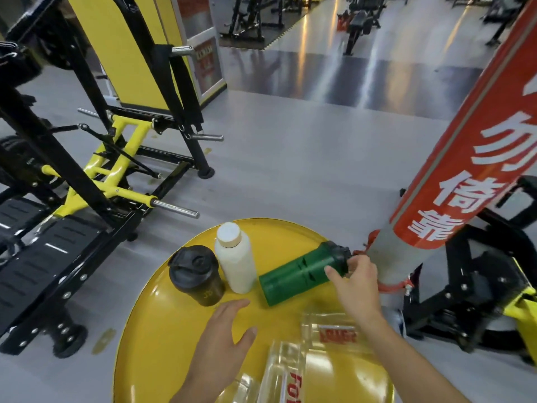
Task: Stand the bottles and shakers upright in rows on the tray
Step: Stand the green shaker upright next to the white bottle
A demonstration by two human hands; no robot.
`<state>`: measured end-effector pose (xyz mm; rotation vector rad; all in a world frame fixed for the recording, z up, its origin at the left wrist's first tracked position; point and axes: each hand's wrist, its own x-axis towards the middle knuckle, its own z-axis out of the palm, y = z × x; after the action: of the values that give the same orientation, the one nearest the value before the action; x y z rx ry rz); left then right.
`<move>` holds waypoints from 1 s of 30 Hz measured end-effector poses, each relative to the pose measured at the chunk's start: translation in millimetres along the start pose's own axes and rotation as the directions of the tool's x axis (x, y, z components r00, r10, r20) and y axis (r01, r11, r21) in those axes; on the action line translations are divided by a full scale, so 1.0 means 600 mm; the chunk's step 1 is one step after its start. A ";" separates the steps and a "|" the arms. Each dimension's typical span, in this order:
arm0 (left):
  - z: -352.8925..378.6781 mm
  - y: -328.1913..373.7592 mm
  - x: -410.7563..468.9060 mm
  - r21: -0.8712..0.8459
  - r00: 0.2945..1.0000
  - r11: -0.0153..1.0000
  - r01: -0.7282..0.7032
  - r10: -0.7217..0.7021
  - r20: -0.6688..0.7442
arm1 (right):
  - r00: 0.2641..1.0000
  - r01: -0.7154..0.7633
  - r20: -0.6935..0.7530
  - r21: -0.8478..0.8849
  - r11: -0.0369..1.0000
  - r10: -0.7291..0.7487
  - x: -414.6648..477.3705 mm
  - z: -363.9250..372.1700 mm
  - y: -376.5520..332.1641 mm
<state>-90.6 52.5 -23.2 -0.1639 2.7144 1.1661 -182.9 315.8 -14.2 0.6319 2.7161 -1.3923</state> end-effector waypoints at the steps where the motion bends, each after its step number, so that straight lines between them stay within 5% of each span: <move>1: 0.002 0.000 0.003 0.009 1.000 1.000 0.003 -0.003 0.013 | 1.000 -0.017 0.004 -0.011 1.000 0.017 0.002 -0.001 0.002; 14: 0.000 0.024 0.026 0.083 1.000 0.996 -0.018 0.016 0.025 | 0.972 -0.213 0.130 0.140 0.967 0.195 0.050 0.050 -0.011; 30: -0.010 0.054 0.031 0.040 0.996 0.997 -0.060 0.062 -0.060 | 0.994 -0.111 0.033 0.340 0.934 0.106 0.051 0.050 0.001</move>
<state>-115.0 69.7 -0.1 -0.1136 2.8118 1.1425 -215.4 302.8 -39.1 0.7702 2.4009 -1.8473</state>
